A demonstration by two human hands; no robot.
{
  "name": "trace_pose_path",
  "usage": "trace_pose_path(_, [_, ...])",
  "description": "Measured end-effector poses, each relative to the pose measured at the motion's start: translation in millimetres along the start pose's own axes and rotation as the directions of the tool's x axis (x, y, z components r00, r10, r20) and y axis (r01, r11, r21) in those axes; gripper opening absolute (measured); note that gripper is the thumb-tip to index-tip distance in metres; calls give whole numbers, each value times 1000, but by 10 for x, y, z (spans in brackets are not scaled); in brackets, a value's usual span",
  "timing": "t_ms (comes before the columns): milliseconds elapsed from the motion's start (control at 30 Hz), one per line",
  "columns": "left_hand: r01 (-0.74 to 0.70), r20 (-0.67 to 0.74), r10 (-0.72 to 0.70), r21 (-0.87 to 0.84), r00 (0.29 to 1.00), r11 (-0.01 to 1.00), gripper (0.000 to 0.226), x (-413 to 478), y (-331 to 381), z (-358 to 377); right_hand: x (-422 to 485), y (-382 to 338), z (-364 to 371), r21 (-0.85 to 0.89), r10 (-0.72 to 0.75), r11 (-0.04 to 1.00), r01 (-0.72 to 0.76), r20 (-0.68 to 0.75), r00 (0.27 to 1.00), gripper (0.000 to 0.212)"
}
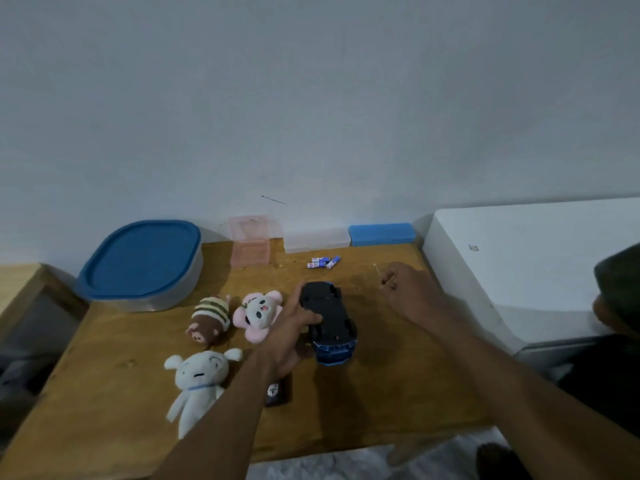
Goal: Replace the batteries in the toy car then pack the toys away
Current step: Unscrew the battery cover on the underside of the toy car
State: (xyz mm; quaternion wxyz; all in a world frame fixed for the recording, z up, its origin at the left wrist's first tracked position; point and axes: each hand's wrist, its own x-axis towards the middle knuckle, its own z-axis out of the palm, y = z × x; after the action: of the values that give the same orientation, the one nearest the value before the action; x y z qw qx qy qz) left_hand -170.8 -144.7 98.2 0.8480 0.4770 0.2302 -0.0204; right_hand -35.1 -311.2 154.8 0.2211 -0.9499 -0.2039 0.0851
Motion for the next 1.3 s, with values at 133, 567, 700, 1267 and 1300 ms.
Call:
trace_pose_path(133, [-4,92,0,45,996,999,85,-7,52,-186,-82,-182,47,19,0,1000,0,-31,1000,8])
trace_pose_path(567, [-55,158,34,129,987,990,93,75,-9,-249,-229,-289,9,95,-137,986,135,17,990,19])
trace_pose_path(700, [-87,171,60,156,983,984,97,163,40,-79,-98,-221,-157,170,-214,965,200,65,975,20])
trace_pose_path(1267, [-238,78,225,253,971,938,101,259,23,526,183,79,-592,869,-119,462,-179,260,958,14])
trace_pose_path(1300, [-237,78,225,250,971,939,102,253,31,540,192,85,-561,878,-110,446,-175,248,962,14])
